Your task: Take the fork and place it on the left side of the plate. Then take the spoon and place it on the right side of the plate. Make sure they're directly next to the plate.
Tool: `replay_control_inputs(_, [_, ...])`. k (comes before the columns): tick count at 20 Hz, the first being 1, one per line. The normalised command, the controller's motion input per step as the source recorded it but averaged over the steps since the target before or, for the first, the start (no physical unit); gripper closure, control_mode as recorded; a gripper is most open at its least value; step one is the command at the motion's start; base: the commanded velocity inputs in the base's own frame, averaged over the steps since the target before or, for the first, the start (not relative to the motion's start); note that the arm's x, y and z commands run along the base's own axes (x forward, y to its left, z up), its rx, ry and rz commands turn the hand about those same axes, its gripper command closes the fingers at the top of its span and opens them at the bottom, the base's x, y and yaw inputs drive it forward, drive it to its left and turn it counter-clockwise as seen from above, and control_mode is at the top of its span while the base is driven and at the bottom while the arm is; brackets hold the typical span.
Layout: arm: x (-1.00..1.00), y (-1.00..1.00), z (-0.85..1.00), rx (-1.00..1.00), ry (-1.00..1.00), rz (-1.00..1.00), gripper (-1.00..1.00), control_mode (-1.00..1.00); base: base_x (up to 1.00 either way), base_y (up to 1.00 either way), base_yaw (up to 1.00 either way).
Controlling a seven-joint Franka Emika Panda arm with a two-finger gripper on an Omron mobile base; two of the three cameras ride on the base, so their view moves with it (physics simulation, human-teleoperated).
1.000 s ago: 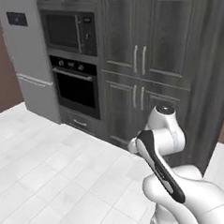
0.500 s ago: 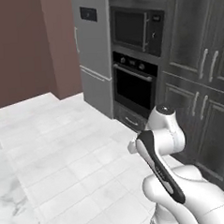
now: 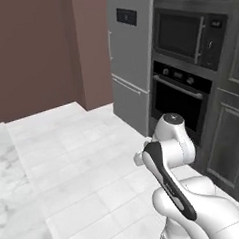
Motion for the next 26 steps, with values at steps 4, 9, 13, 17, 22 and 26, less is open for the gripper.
replay_control_inputs(4, [0.0, 0.0, 0.0, 0.0, 0.0, 0.0, 1.0, 1.0, 0.94, 0.07, 0.16])
replay_control_inputs(9, [0.0, 0.0, 0.0, 0.0, 0.0, 0.0, 1.0, 1.0, 0.94, 0.08, 0.14])
replay_control_inputs(13, [0.0, 0.0, 0.0, 0.0, 0.0, 0.0, 1.0, 1.0, 0.94, 0.07, 0.14])
replay_control_inputs(17, [0.0, 0.0, 0.0, 0.0, 0.0, 0.0, 1.0, 1.0, 0.94, 0.06, 0.13])
replay_control_inputs(22, [0.0, 0.0, 0.0, 0.0, 0.0, 0.0, 1.0, 1.0, 0.94, 0.06, 0.13])
replay_control_inputs(26, [0.0, 0.0, 0.0, 0.0, 0.0, 0.0, 1.0, 1.0, 0.94, 0.07, 0.12])
